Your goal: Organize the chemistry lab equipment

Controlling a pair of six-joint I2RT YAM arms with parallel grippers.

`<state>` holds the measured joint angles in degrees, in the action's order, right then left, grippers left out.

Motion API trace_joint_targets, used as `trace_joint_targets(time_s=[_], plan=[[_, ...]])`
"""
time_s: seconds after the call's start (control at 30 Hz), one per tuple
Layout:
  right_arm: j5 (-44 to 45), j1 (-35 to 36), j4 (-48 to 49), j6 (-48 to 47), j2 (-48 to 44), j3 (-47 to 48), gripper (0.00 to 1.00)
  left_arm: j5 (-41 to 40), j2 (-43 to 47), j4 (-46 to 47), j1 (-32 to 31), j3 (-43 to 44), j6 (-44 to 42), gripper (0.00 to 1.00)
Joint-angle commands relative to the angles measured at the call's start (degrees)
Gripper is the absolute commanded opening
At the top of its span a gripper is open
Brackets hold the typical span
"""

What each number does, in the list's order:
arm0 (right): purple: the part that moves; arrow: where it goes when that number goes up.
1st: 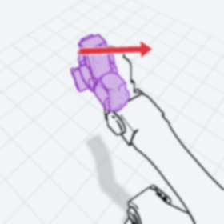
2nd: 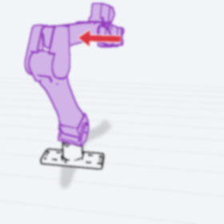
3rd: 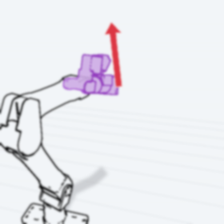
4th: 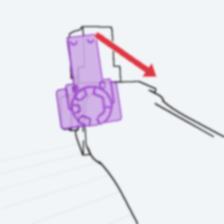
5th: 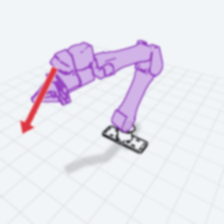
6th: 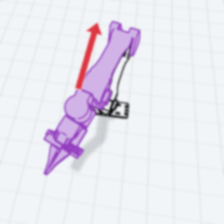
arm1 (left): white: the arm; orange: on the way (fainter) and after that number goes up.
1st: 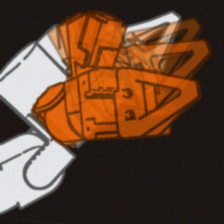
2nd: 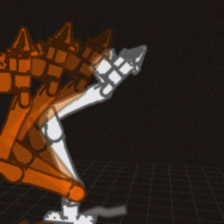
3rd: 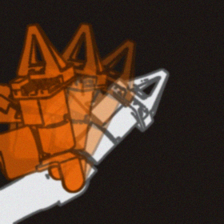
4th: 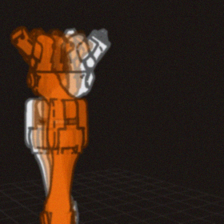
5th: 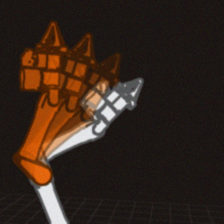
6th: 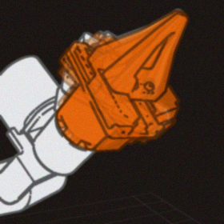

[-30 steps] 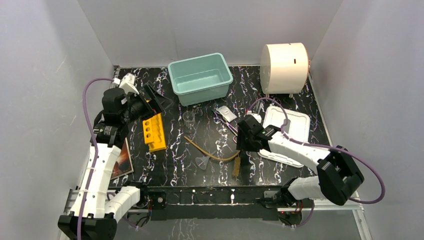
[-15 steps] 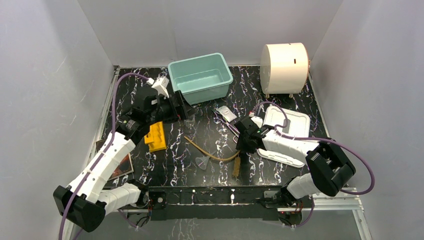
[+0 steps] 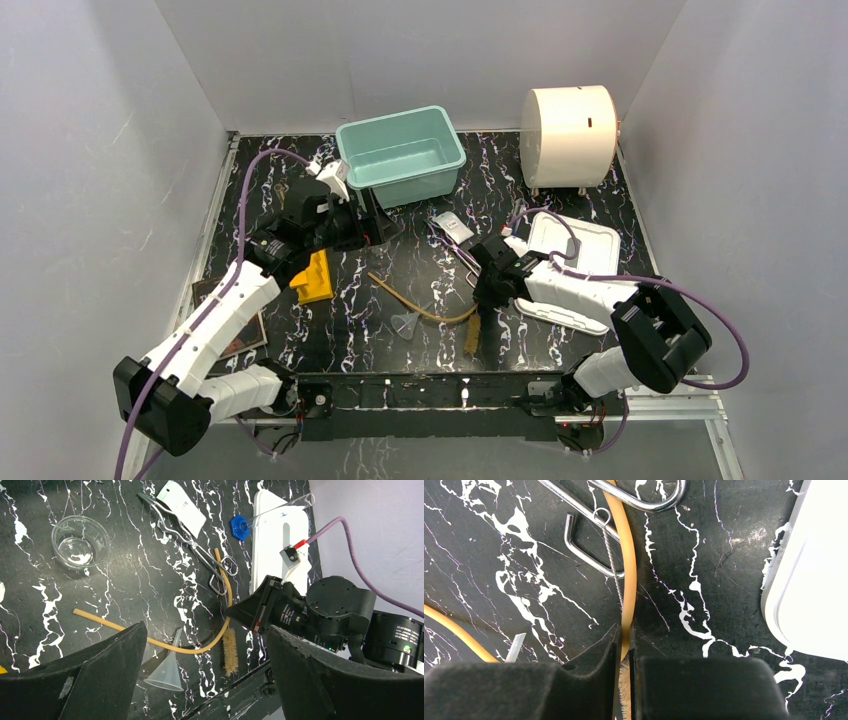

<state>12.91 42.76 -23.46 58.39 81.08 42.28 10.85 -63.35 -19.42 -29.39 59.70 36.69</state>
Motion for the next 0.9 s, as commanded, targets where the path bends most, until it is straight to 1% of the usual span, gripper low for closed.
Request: trace_joint_targets(time_s=[0.0, 0.13, 0.23, 0.3, 0.43, 0.63, 0.77, 0.87], plan=[[0.99, -0.2, -0.12, 2.23, -2.29, 0.52, 0.15, -0.83, 0.98, 0.79, -0.54, -1.07, 0.3, 0.88], [1.69, -0.18, -0.42, 2.5, -3.89, 0.43, 0.06, -0.83, 1.26, 0.92, -0.71, -1.66, 0.66, 0.88], [3.07, -0.15, -1.91, 2.43, -4.79, 1.09, 0.06, -0.74, 1.27, 0.9, -0.84, -1.88, 0.67, 0.88], [3.87, -0.22, -2.75, 2.03, -5.46, 1.39, 0.07, -0.73, 1.3, 0.88, -0.91, -1.87, 0.72, 0.88], [4.5, -0.27, -2.66, 1.49, -6.02, 0.84, 0.15, -0.83, 1.21, 1.01, -1.02, -2.05, 0.75, 0.88], [3.88, -0.24, -2.26, 0.63, -3.75, 0.11, 0.24, -0.92, 0.96, 1.3, -1.18, -2.42, 0.75, 0.88], [3.95, -0.3, -1.52, -0.16, -2.89, -0.09, 0.23, -0.92, 0.86, 1.28, -1.29, -2.48, 0.71, 0.88], [3.98, -0.31, -0.93, -0.63, -2.69, -0.08, 0.19, -0.92, 0.86, 1.31, -1.37, -2.65, 0.75, 0.88]])
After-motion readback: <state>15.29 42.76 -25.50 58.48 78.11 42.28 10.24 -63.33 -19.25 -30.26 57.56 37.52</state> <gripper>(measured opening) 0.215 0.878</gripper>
